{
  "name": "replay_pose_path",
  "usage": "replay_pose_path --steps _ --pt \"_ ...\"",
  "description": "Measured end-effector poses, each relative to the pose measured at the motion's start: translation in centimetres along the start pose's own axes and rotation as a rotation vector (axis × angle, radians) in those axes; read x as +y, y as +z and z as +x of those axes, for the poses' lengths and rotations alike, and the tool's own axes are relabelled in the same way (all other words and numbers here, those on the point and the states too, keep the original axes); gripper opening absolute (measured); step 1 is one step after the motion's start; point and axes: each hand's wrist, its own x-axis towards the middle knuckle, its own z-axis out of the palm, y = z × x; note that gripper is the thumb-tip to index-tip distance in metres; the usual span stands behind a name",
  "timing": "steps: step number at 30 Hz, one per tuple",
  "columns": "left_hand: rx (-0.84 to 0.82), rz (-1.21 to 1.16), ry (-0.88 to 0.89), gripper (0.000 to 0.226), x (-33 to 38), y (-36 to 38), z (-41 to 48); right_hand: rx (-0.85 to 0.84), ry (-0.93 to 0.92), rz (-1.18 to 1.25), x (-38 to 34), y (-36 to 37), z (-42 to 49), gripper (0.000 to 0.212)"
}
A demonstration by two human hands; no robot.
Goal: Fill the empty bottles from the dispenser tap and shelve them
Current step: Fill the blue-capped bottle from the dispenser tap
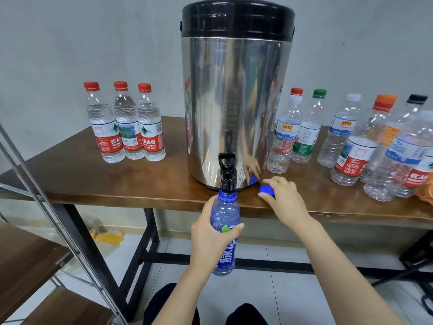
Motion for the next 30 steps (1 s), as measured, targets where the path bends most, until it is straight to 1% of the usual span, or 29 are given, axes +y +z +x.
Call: replay_pose_path --steps 2,7,9,11,13,15,18,20,22,25,30 --pt "0.001 0.003 0.004 0.072 0.0 0.0 -0.1 0.005 -0.034 0.01 -0.2 0.1 0.0 0.043" --pt "0.022 0.017 0.018 0.075 -0.7 -0.3 -0.7 0.013 -0.038 0.118 -1.0 -0.5 -1.1 0.038" --pt "0.04 0.012 0.025 0.079 -1.1 -0.5 -1.0 0.1 -0.089 0.21 -1.9 -1.3 -2.2 0.038" --pt "0.067 -0.004 0.023 0.079 -1.5 -1.0 -1.3 0.217 -0.187 0.292 -3.4 -2.7 -3.4 0.036" --pt "0.103 -0.029 0.025 0.077 -1.7 -1.6 -1.7 0.262 -0.307 0.371 -5.3 -4.3 -4.4 0.034" --pt "0.138 -0.035 0.046 0.077 -1.5 -2.4 -2.0 0.196 -0.432 0.447 -7.5 -5.9 -5.1 0.034" --pt "0.17 -0.044 0.096 0.077 -0.5 -4.1 -1.9 -0.025 -0.608 0.496 -11.1 -7.3 -5.1 0.034" --pt "0.179 -0.048 0.125 0.079 0.2 -5.4 -1.6 -0.153 -0.688 0.487 -13.5 -7.6 -4.6 0.033" --pt "0.198 -0.04 0.15 0.081 0.9 -6.9 -1.2 -0.207 -0.74 0.425 -15.6 -7.7 -3.7 0.033" --pt "0.225 -0.002 0.185 0.081 1.5 -9.1 -0.9 -0.234 -0.802 0.332 -17.8 -7.7 -2.3 0.033" --pt "0.259 0.068 0.201 0.081 1.6 -12.1 -0.6 -0.347 -0.847 0.358 -20.7 -7.0 -0.7 0.037"
